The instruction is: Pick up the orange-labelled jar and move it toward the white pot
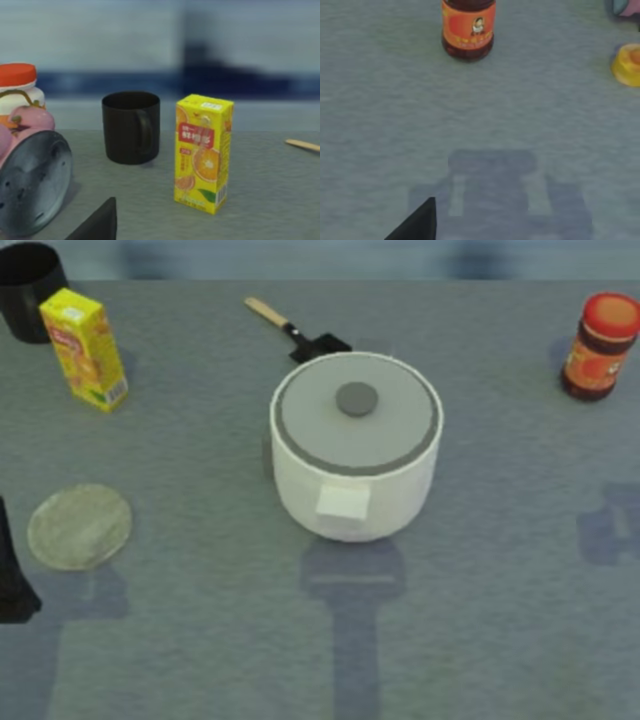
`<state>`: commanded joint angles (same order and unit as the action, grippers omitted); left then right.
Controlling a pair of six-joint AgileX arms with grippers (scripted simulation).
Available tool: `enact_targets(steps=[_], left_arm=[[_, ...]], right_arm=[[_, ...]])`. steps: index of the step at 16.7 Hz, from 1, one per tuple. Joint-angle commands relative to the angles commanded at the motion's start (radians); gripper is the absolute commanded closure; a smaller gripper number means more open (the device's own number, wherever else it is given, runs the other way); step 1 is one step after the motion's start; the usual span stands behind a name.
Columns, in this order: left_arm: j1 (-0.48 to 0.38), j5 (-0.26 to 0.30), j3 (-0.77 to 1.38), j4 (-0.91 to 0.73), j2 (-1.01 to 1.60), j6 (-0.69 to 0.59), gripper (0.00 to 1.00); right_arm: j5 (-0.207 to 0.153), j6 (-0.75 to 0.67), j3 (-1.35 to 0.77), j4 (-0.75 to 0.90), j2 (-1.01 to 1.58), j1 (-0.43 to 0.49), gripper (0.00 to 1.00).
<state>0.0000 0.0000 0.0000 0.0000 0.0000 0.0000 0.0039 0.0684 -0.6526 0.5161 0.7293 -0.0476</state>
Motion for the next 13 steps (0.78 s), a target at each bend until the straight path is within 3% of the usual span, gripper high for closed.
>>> enact_targets(steps=[6, 13], left_arm=[[0.000, 0.000, 0.000, 0.000, 0.000, 0.000, 0.00], [0.000, 0.000, 0.000, 0.000, 0.000, 0.000, 0.00]], right_arm=[[-0.016, 0.076, -0.691, 0.236, 0.551, -0.018, 0.00], [-0.059, 0.191, -1.448, 0.473, 1.208, -0.001, 0.00]])
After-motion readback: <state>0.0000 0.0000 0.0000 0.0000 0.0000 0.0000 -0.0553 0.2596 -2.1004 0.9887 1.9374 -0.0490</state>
